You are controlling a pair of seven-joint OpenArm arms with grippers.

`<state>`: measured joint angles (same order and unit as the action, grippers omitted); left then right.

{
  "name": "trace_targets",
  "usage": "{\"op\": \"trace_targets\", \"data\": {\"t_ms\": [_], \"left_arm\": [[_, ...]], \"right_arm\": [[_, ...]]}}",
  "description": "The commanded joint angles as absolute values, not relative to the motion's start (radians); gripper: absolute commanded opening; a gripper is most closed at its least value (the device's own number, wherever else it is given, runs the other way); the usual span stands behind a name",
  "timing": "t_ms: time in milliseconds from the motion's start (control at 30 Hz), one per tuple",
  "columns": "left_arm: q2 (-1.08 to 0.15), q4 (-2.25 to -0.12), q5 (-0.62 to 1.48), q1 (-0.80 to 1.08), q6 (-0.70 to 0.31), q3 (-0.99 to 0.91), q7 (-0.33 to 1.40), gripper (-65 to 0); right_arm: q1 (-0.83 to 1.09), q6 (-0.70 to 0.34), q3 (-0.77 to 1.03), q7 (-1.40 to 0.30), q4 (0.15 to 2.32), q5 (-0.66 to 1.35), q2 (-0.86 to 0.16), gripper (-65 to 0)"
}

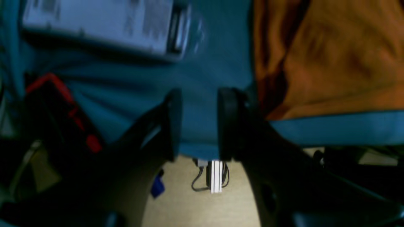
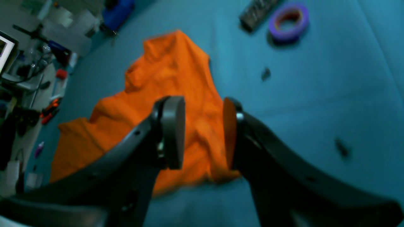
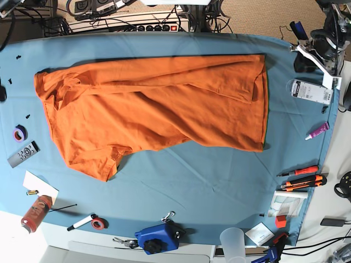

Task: Layout the t-shirt on the table in an organized manner, then fold the t-shirt properly
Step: 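Move the right gripper along the shirt side and grasp the hem corner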

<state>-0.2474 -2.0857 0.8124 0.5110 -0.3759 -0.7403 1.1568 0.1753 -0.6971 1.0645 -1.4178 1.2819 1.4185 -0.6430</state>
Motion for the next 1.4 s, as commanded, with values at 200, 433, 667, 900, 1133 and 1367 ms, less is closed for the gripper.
{"op": "trace_targets", "data": {"t_ms": [200, 433, 667, 900, 1133, 1367], "left_arm": [[-0.258, -2.102, 0.775, 0.429, -0.409, -0.658, 1.097, -45.0], [-0.258, -2.101, 0.623, 0.346, -0.377, -0.513, 1.035, -45.0], [-0.257, -2.101, 0.582, 0.303, -0.374, -0.392, 0.995, -45.0], [-0.257, -2.101, 0.579, 0.302, -0.352, -0.389, 0.994, -45.0], [-0.257, -2.101, 0.578, 0.302, -0.352, -0.389, 0.994, -45.0], [-0.257, -2.101, 0.579, 0.301, -0.352, -0.389, 0.994, -45.0]], "right_arm": [[-0.043, -0.698, 0.885, -1.396, 1.294, 1.118, -0.679, -44.1], [-0.250, -0.698, 0.514, -1.075, 1.293, 0.736, -0.670, -44.1], [-0.464, -0.646, 0.247, -0.900, 1.094, 0.442, -0.614, -44.2], [-0.551, -0.615, 0.155, -0.746, 0.823, 0.257, -0.536, -44.2], [-0.529, -0.605, 0.155, -0.763, 0.771, 0.220, -0.508, -52.6], [-0.524, -0.597, 0.157, -0.945, 0.831, 0.236, -0.519, -65.0]]}}
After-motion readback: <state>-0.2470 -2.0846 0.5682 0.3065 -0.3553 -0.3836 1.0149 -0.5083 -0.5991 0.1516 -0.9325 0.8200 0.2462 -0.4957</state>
